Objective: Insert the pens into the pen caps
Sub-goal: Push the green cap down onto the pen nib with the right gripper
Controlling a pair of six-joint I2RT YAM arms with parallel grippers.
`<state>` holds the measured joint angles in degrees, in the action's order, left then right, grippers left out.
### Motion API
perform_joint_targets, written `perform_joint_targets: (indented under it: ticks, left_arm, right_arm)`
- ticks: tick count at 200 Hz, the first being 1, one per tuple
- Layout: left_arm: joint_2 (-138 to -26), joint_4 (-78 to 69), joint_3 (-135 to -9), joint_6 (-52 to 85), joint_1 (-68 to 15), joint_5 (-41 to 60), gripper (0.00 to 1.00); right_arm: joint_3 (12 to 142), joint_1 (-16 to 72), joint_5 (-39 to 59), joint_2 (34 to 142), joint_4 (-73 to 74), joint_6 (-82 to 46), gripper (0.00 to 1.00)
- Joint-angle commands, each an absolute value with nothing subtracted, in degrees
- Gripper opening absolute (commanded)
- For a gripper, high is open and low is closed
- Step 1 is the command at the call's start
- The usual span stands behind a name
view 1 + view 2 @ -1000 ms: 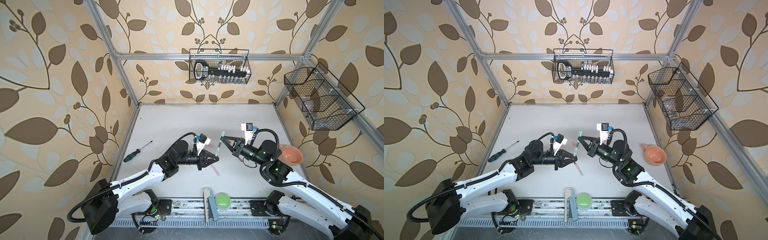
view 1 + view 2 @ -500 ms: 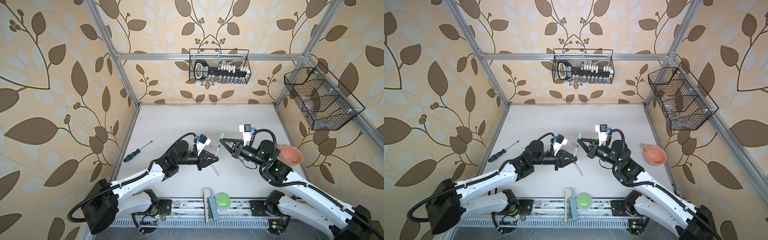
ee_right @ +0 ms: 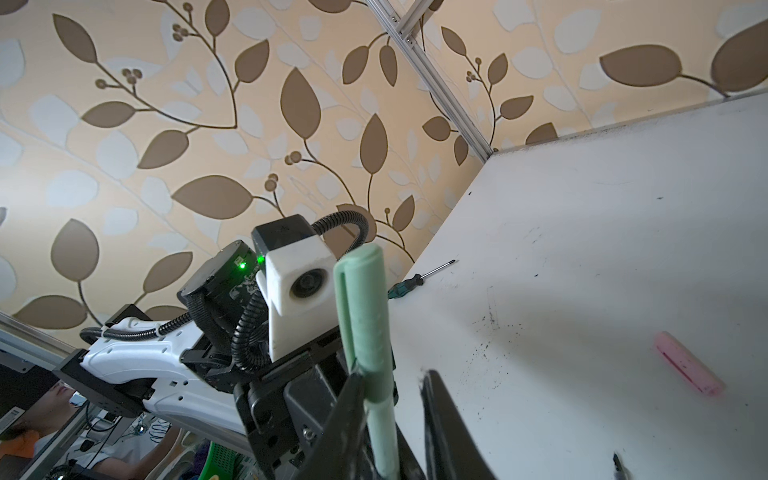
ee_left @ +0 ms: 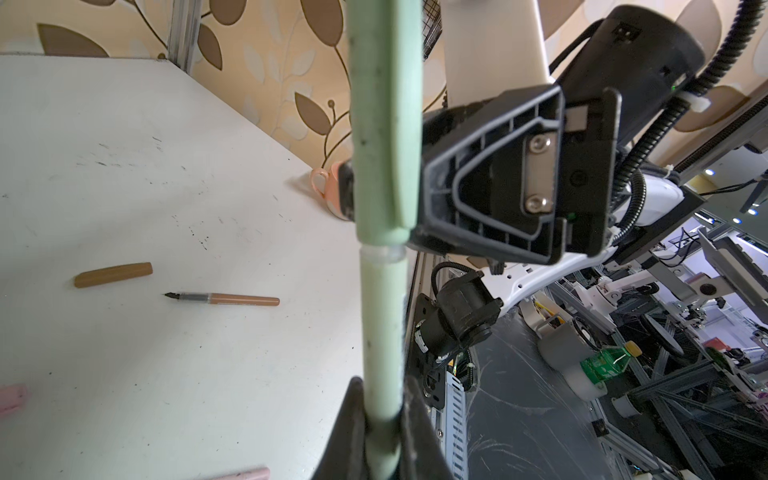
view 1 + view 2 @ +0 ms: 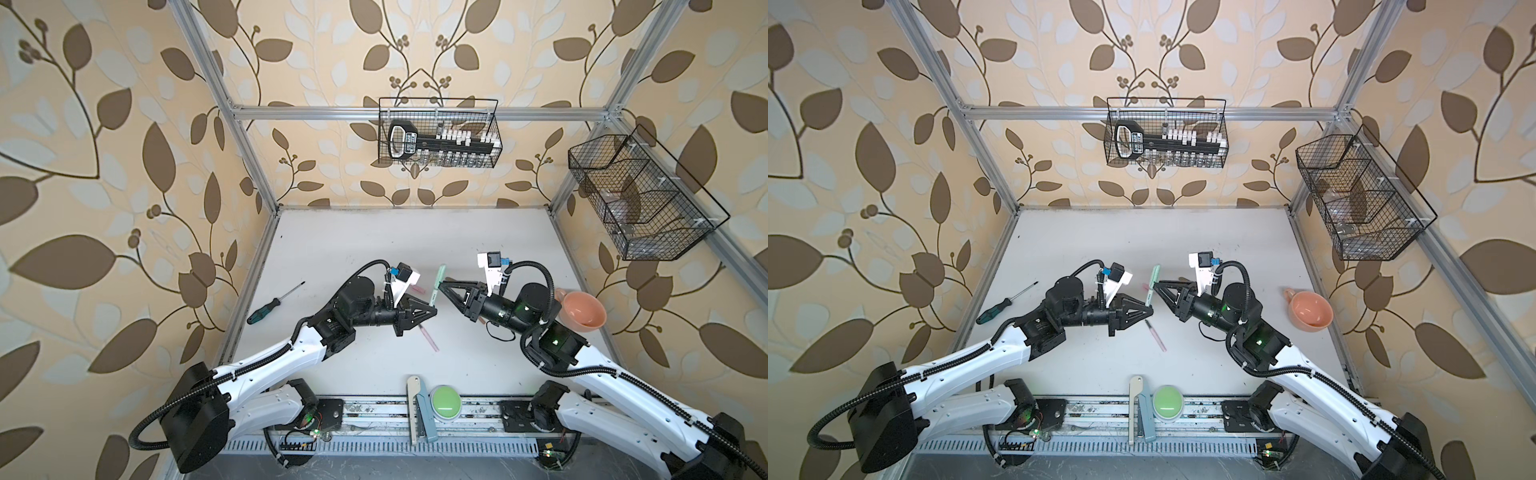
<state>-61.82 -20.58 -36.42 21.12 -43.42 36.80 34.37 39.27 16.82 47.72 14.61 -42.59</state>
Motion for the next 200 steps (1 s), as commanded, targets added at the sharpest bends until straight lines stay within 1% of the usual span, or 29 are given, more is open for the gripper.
perform_joint_targets:
  ticks: [1, 21, 46, 71, 96, 127, 200]
  left_arm:
    - [-61.42, -22.15, -38.78, 19.54, -43.15, 36.69, 0.0]
    - [-62.19, -21.68, -38.77, 19.96, -43.15, 37.16, 0.0]
    - [-63.18, -20.63, -38.52, 20.43, -43.15, 37.99, 0.0]
    - [-63.46, -21.17, -37.98, 21.27, -43.15, 39.08, 0.0]
    - [-63.37, -21.47, -37.94, 21.82, -43.15, 39.94, 0.0]
    - [-63.02, -21.61, -37.81, 21.96, -43.15, 40.16, 0.0]
    - [-63.76, -22.2, -37.91, 22.29, -43.15, 40.59, 0.0]
  right_arm:
    - [37.37, 39.33, 16.22, 46.95, 10.19, -39.36, 0.35]
    - [39.94, 38.02, 17.03, 46.2, 6.15, -37.15, 0.45]
    - [42.62, 33.67, 22.05, 46.73, 4.33, -36.17, 0.49]
    - [47.19, 30.06, 27.65, 50.95, 0.35, -33.5, 0.53]
    - [50.84, 29.97, 31.31, 55.05, -2.48, -29.92, 0.54]
    - [52.76, 29.93, 33.46, 56.75, -4.16, -27.57, 0.55]
    - [52.73, 30.05, 35.86, 58.16, -1.91, -28.3, 0.54]
